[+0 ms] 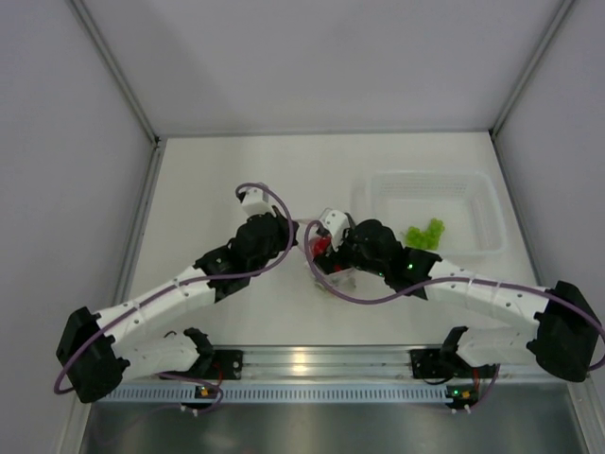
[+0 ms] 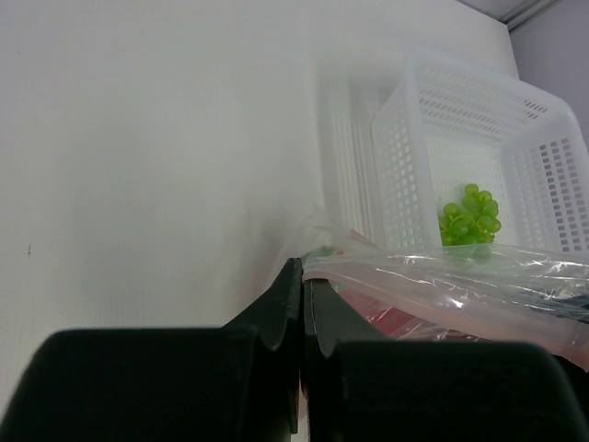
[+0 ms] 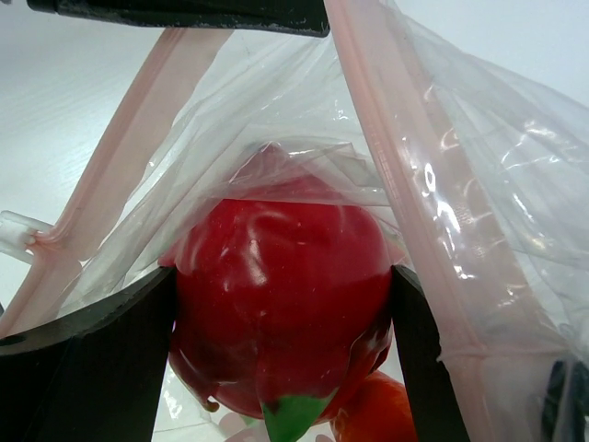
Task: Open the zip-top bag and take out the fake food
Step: Pick up the fake fruit from the zipper food storage bag.
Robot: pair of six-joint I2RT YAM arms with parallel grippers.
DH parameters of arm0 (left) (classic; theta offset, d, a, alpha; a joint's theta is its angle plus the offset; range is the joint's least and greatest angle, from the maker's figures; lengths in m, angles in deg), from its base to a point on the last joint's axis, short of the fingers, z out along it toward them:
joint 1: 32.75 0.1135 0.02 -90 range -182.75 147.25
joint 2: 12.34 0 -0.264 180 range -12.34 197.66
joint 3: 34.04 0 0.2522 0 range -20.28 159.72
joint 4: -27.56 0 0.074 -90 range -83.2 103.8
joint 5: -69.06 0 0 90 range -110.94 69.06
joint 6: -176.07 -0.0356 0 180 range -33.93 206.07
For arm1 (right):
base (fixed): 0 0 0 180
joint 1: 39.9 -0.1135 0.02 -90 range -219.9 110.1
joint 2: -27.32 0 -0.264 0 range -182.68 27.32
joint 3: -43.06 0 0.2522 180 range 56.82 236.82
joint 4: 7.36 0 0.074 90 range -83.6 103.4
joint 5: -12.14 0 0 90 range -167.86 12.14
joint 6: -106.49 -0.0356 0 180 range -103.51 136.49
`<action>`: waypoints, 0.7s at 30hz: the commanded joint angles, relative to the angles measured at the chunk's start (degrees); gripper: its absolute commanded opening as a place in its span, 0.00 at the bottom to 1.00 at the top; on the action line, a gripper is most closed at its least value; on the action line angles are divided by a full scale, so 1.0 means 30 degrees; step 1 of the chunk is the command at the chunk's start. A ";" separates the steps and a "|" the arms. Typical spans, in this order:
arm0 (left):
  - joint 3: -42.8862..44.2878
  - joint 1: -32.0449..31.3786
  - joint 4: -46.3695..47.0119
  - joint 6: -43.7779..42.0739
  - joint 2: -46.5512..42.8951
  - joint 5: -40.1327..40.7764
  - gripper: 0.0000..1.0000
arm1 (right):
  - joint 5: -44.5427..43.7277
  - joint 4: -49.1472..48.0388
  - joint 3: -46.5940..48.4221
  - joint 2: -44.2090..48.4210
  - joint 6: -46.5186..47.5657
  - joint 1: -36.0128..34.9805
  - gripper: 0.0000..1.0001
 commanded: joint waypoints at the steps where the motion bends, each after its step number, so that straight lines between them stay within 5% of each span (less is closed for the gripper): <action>1: -0.0130 0.2482 -0.3387 -0.1575 0.0406 0.6409 0.00 | -0.0278 -0.2150 -0.0347 0.2354 -0.0370 0.0024 0.00; 11: -0.1475 0.3157 -0.3475 0.0153 0.1110 0.4564 0.00 | -0.0129 -0.6576 -0.1668 0.4320 -0.0898 0.0054 0.00; 21: -0.3116 0.2806 -0.3154 0.1736 0.2517 0.3244 0.00 | -0.1885 -0.6726 0.1027 0.2683 -0.2038 0.0142 0.00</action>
